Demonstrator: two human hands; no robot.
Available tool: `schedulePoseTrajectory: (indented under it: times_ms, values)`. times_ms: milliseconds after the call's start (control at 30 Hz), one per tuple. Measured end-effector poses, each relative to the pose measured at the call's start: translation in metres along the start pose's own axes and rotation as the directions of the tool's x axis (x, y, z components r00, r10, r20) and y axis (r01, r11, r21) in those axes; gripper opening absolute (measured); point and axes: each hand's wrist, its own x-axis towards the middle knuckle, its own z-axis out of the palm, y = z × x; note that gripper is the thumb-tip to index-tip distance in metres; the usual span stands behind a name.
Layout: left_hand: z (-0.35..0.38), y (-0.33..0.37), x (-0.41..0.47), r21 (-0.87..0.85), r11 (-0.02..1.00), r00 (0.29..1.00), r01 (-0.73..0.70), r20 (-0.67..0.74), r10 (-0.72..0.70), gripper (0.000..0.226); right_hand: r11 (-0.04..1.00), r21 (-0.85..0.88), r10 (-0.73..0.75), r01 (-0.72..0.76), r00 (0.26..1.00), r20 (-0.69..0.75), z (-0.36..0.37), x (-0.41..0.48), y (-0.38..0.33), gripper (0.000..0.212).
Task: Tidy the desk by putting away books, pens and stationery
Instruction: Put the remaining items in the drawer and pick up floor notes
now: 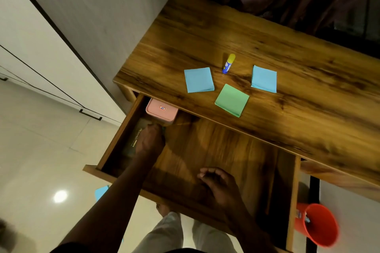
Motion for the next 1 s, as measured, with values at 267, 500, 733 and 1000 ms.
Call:
schedulePoseTrajectory:
  times_ms: [267, 500, 733, 1000]
  values:
    - [-0.025, 0.018, -0.017, 0.019, 0.998, 0.991, -0.059, -0.122, 0.061, 0.017, 0.999, 0.050, 0.004, -0.006, 0.999, 0.035, -0.001, -0.008, -0.004, 0.011]
    - [-0.089, 0.111, 0.017, -0.240, 0.909, 0.904, -0.342, -0.348, 0.248, 0.028, 0.993, 0.118, -0.021, 0.021, 1.000, 0.005, -0.010, -0.008, -0.018, 0.012]
    - [-0.085, 0.183, 0.080, -0.401, 0.853, 0.925, -0.335, -0.312, 0.217, 0.049, 0.959, 0.275, -0.044, 0.071, 0.994, -0.103, -0.030, -0.008, -0.027, 0.010]
    - [-0.058, 0.228, 0.129, -0.421, 0.829, 0.917, -0.368, -0.310, 0.249, 0.033, 0.926, 0.367, -0.031, 0.089, 0.987, -0.160, -0.060, -0.015, -0.024, 0.014]
